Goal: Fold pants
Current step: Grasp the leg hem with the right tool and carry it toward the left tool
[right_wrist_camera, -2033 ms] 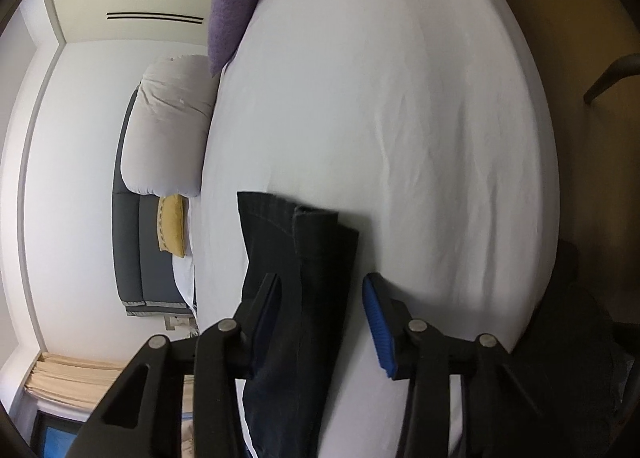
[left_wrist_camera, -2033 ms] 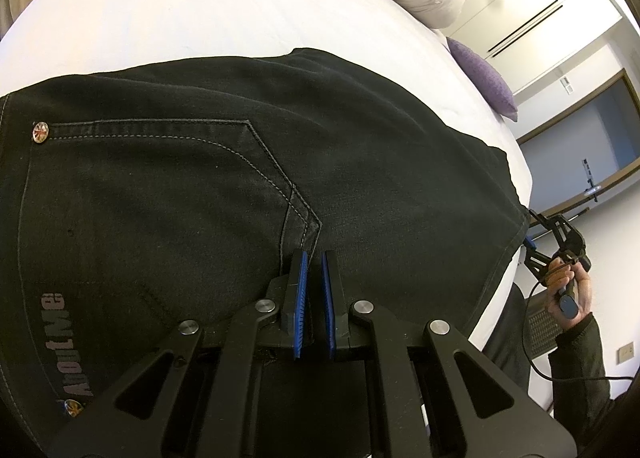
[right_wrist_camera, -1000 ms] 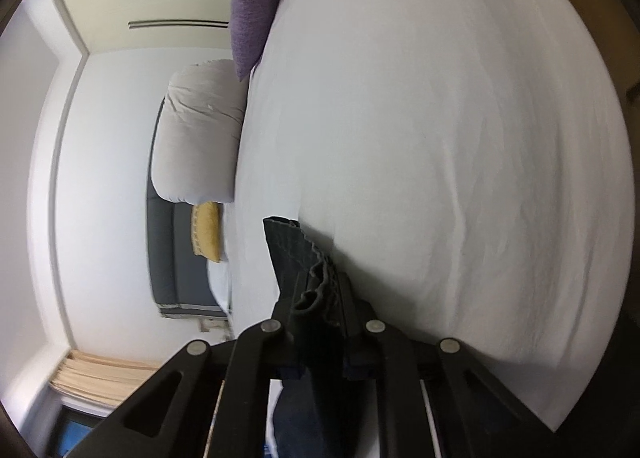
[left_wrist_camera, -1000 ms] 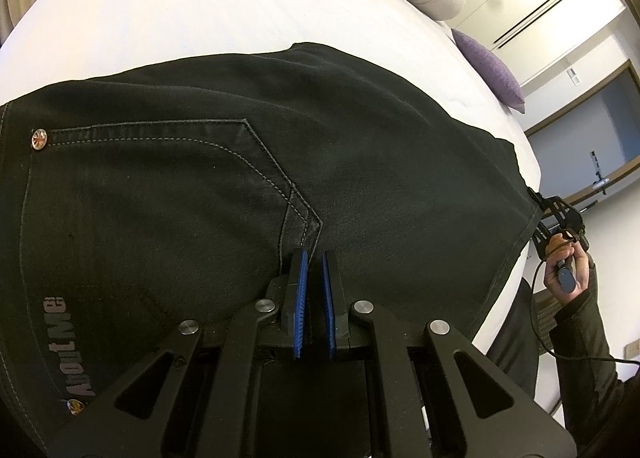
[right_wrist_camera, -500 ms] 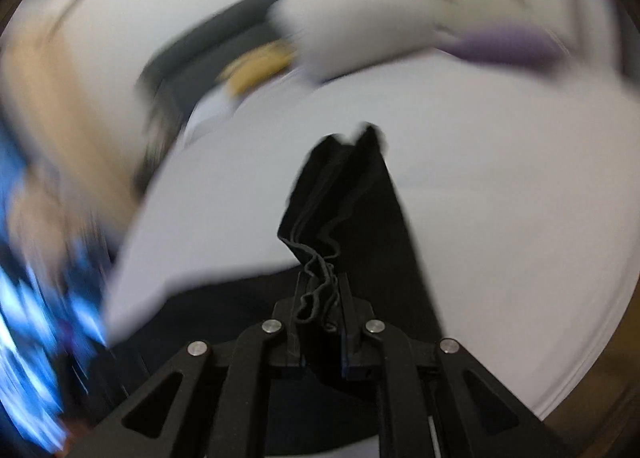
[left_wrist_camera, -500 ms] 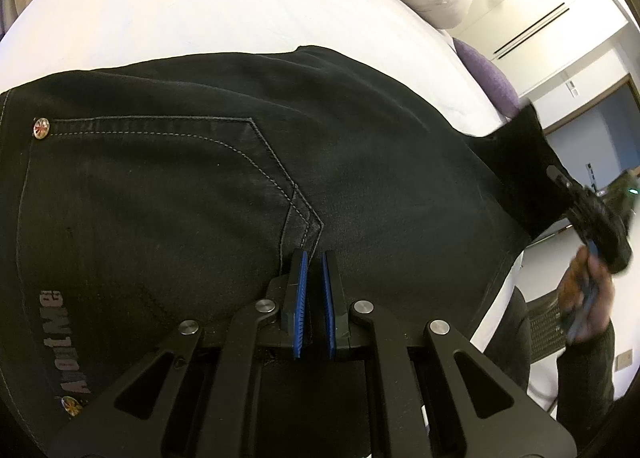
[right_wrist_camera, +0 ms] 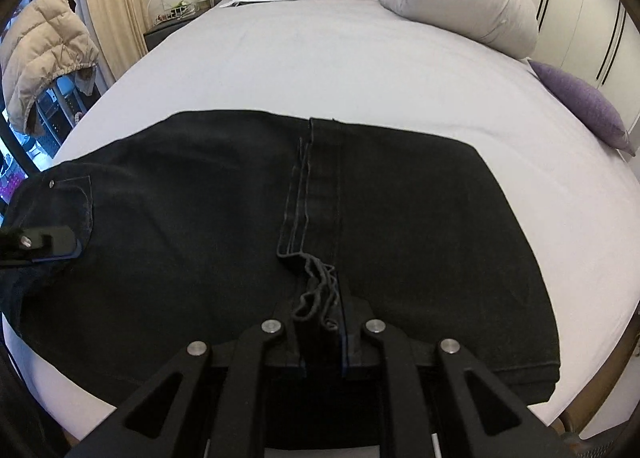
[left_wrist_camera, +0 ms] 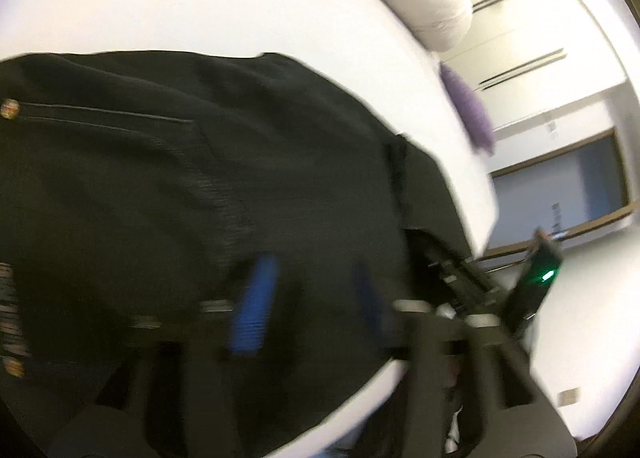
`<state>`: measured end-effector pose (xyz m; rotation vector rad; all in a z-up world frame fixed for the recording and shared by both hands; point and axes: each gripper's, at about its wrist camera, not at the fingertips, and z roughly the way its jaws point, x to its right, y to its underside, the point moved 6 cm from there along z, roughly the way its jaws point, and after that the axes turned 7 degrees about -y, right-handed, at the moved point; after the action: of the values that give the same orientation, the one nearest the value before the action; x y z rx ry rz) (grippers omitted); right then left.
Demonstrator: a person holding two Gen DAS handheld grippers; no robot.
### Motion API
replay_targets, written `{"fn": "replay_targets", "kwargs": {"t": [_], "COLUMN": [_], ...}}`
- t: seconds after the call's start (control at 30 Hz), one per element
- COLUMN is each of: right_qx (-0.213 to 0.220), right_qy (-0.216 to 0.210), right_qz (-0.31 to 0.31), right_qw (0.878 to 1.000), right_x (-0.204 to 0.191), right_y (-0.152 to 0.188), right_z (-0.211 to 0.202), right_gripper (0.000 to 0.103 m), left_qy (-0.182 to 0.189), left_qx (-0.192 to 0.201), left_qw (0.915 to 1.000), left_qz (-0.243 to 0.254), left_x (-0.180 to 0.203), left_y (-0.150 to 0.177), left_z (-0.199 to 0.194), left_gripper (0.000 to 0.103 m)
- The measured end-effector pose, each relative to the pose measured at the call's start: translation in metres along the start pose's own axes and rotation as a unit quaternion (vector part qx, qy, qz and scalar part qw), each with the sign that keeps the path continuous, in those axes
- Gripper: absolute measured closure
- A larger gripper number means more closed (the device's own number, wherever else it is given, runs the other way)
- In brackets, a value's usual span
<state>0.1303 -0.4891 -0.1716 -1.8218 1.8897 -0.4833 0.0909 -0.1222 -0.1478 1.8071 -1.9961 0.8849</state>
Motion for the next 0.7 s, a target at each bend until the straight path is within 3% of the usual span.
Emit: {"fn": "replay_targets", "kwargs": {"t": [0.03,0.17,0.23,0.4,0.5,0.7], "right_qx": [0.003,0.032,0.048,0.079,0.087,0.094], "right_qy": [0.0,-0.006,-0.008,-0.018,-0.025,-0.041], "right_qz": [0.001,-0.006,-0.018,-0.046,-0.067,-0.102], "right_qw": [1.0,0.999,0.999,0.996,0.994,0.989], "right_x": [-0.004,-0.017,-0.023,-0.041,-0.057,-0.091], "right_y": [-0.008,-0.007,-0.011,-0.011,-0.007,-0.007], "right_z": [0.0,-0.019,-0.03,-0.055,-0.064,-0.069], "right_gripper": [0.091,0.091,0.091,0.091,0.091,0.091], "left_qy": [0.016,0.096,0.118,0.143,0.156,0.162], "left_qx": [0.004,-0.009,-0.017,-0.042,-0.063,-0.079], "left_qw": [0.9999,0.9945,0.9909,0.986,0.9813,0.9758], "left_qz": [-0.004,-0.04,-0.063,-0.076,-0.093,-0.123], "left_x": [0.006,0.026,0.031,0.045,0.047,0.035], "left_y": [-0.001,-0.014,-0.023,-0.034,-0.037,-0.042], "left_z": [-0.001,0.004,0.01,0.026,0.036,0.042], "left_gripper": [0.018,0.016,0.014,0.013,0.003,0.002]}}
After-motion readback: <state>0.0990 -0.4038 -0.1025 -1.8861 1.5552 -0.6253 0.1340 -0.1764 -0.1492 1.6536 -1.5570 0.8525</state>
